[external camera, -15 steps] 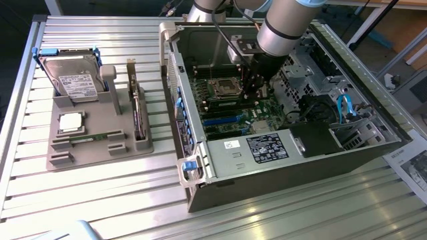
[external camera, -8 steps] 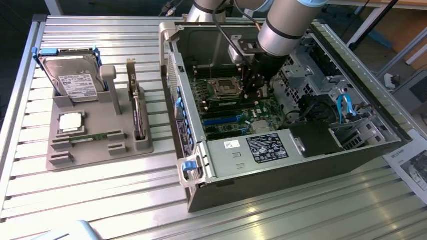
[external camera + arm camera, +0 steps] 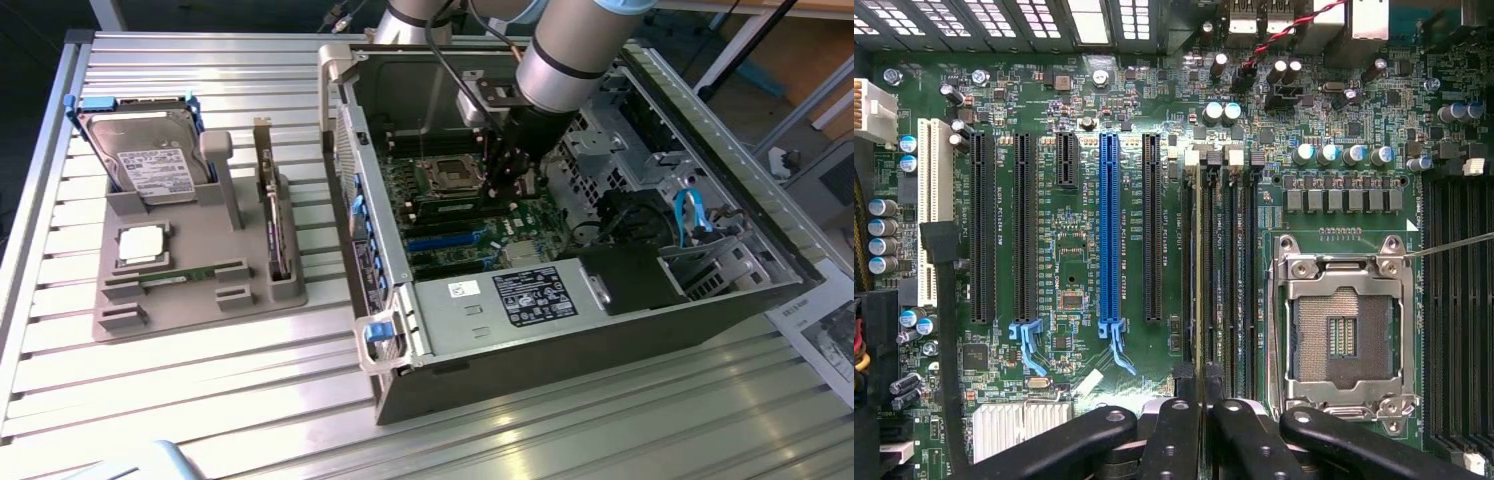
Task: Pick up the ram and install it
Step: 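Insert the ram into the slot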
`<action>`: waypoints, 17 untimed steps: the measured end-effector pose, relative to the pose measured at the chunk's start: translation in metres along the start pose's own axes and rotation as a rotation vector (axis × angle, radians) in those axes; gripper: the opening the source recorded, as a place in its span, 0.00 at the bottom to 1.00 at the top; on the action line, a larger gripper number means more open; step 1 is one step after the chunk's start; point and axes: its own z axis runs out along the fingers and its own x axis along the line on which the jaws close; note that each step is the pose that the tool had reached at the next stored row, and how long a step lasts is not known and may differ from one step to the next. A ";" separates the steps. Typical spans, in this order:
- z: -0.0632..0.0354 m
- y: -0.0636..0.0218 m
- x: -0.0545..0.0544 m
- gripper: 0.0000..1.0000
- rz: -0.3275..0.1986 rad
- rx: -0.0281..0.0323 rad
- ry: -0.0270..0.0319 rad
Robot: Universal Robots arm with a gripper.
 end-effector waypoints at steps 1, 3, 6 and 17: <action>0.0000 0.0001 0.000 0.12 0.000 0.0001 0.0000; 0.0000 0.0007 0.000 0.12 -0.001 0.0000 0.0000; 0.0003 0.0011 0.000 0.12 -0.002 0.0002 0.0001; -0.0010 0.0012 0.000 0.12 -0.003 0.0004 0.0003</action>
